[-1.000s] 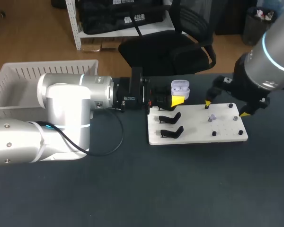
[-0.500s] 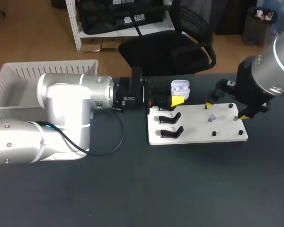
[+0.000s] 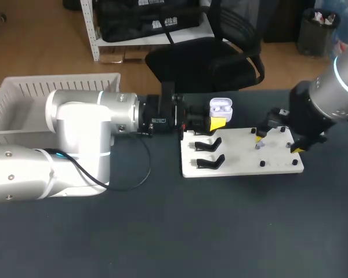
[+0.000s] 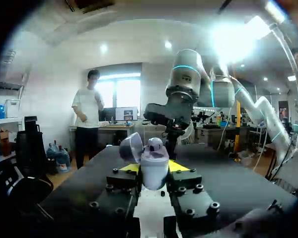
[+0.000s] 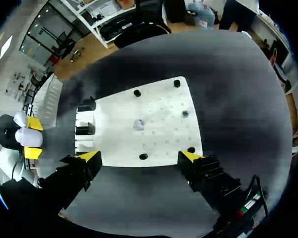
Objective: Pick up each earbud case from the left stands, insert the matching earbuds, close the lid, and place the case in the box.
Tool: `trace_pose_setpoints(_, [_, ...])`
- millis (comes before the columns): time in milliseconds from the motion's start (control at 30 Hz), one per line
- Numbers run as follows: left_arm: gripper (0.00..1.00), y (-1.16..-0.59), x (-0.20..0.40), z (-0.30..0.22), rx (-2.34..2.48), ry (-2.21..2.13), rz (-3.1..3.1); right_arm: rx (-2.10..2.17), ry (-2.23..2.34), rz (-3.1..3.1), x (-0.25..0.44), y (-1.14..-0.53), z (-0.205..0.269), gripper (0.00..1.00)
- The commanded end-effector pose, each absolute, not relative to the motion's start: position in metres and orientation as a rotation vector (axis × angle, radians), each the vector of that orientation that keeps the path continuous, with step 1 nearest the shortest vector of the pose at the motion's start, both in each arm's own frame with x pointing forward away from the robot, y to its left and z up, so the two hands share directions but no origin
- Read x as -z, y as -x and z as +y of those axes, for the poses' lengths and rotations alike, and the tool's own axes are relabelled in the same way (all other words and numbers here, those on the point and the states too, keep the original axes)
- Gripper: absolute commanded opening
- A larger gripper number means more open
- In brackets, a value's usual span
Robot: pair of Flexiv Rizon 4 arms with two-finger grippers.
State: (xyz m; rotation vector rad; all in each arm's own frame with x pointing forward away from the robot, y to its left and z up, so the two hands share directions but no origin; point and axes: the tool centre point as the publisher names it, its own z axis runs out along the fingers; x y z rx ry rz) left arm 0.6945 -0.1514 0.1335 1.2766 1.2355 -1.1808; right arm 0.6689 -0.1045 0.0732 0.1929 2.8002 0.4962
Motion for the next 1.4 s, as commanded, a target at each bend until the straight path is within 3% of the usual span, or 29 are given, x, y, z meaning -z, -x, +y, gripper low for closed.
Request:
trace_pose_setpoints(33, [0.0,-0.693,-0.133,-0.152,1.175,-1.271,1.234,-0.517,-0.182,2.822,-0.065,-0.68,-0.098,1.0])
trace_pose_setpoints(133, [0.0,-0.693,-0.133,-0.152,1.175,-1.271,1.234,-0.518,-0.17,2.831,-0.062,-0.685,-0.094,0.98])
trace_pose_setpoints(200, [0.0,-0.693,-0.133,-0.152,1.175,-1.271,1.234,-0.515,-0.165,2.837,-0.058,-0.688,-0.091,0.89])
trace_pose_setpoints(333, [0.0,-0.693,-0.133,-0.152,1.175,-1.271,1.234,-0.538,-0.179,2.857,-0.054,-0.694,-0.088,0.8])
trace_pose_setpoints(667, [0.0,-0.693,-0.133,-0.152,1.175,-1.271,1.234,-0.565,-0.207,2.863,-0.043,-0.708,-0.083,0.74])
trace_pose_setpoints(800, [0.0,-0.693,-0.133,-0.152,1.175,-1.271,1.234,-0.568,-0.227,2.87,-0.038,-0.711,-0.083,0.62])
trace_pose_setpoints(1400, [0.0,-0.693,-0.133,-0.152,1.175,-1.271,1.234,-0.552,-0.254,2.9,-0.03,-0.71,-0.088,0.47])
